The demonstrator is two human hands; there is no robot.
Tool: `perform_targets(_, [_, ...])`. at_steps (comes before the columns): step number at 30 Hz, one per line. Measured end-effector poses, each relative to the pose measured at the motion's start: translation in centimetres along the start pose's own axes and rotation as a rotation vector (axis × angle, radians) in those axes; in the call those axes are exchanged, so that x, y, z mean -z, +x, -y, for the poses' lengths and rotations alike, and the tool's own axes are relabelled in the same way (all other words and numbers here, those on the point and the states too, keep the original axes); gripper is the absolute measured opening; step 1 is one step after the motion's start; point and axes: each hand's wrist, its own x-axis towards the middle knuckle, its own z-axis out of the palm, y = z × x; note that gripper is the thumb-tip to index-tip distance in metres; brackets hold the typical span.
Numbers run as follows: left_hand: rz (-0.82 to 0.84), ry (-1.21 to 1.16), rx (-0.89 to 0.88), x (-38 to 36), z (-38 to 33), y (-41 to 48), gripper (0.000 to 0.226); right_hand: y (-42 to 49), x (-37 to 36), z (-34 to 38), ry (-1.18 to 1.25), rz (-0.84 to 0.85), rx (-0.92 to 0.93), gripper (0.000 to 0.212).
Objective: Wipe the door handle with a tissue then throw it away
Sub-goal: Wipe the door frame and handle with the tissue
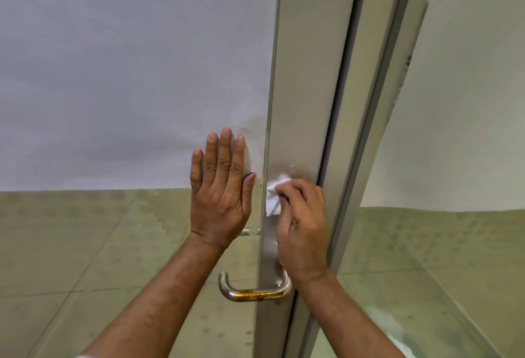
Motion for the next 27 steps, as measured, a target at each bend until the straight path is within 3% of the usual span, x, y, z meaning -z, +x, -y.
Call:
perform_targets(6, [-0.007, -0.014, -0.004, 0.1, -0.4, 0.0, 0.058, -7.6, 0.6, -1.1, -0.123, 0.276, 0.051, 0.035])
perform_targets(12, [-0.018, -0.016, -0.011, -0.3, -0.3, 0.0, 0.059, -1.6, -0.5, -0.4, -0.026, -0.011, -0.03, 0.022])
perform_targets(14, [-0.019, -0.007, -0.005, -0.3, -0.3, -0.3, 0.059, -2.2, -0.8, -0.4, -0.015, 0.005, 0.008, 0.021])
perform_targets(18, [-0.016, -0.011, -0.009, -0.3, -0.3, -0.5, 0.059, -7.6, 0.1, -1.9, -0.117, 0.218, 0.049, 0.016])
perform_targets(24, [-0.04, 0.018, -0.016, -0.6, -0.1, -0.1, 0.059, -1.2, -0.2, -0.8, -0.014, -0.015, -0.02, 0.02])
perform_targets(27, [-0.031, 0.009, -0.016, -0.6, -0.2, -0.4, 0.06, -3.4, -0.1, -1.2, -0.055, 0.047, -0.003, 0.021])
